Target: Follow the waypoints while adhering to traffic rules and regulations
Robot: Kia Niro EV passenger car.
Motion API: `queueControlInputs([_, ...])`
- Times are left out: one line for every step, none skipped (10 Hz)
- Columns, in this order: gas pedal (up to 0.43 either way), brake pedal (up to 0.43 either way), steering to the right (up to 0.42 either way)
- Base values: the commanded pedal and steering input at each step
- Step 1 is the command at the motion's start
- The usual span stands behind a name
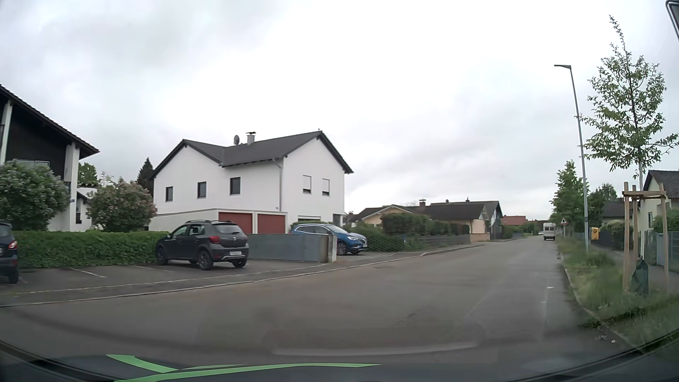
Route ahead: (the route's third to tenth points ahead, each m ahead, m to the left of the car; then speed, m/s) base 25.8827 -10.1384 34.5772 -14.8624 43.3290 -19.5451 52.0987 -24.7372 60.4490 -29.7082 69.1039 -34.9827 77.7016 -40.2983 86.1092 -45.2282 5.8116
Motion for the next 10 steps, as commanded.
queueControlInputs([0.157,0.0,0.26])
queueControlInputs([0.157,0.0,0.256])
queueControlInputs([0.157,0.0,0.248])
queueControlInputs([0.177,0.0,0.24])
queueControlInputs([0.22,0.0,0.237])
queueControlInputs([0.22,0.0,0.235])
queueControlInputs([0.22,0.0,0.231])
queueControlInputs([0.22,0.0,0.222])
queueControlInputs([0.22,0.0,0.211])
queueControlInputs([0.22,0.0,0.199])
